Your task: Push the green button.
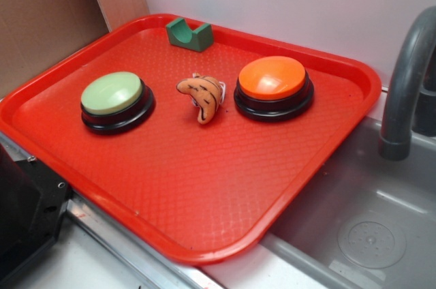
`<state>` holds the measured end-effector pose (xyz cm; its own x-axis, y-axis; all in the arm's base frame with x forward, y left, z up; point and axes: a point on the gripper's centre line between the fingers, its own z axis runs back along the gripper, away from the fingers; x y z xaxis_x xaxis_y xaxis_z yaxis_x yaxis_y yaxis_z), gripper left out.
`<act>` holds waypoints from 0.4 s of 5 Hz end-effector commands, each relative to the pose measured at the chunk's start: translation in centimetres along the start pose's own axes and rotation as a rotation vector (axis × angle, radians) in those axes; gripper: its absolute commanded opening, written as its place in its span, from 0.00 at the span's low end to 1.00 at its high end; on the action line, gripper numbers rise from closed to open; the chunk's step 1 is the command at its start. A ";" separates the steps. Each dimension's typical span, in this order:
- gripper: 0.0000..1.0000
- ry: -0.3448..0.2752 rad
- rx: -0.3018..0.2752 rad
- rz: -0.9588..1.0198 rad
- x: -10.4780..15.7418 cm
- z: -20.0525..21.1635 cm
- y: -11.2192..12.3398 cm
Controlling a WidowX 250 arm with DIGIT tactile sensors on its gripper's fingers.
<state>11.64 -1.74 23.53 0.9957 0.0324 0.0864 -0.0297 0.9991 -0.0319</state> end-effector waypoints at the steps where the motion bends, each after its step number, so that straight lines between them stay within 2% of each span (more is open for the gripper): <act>1: 1.00 0.000 0.000 0.000 0.0 0.0 0.0; 2: 1.00 0.001 0.119 -0.119 4.6 -5.3 2.9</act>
<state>16.57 0.92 17.39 0.9938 -0.1044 0.0396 0.1005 0.9910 0.0885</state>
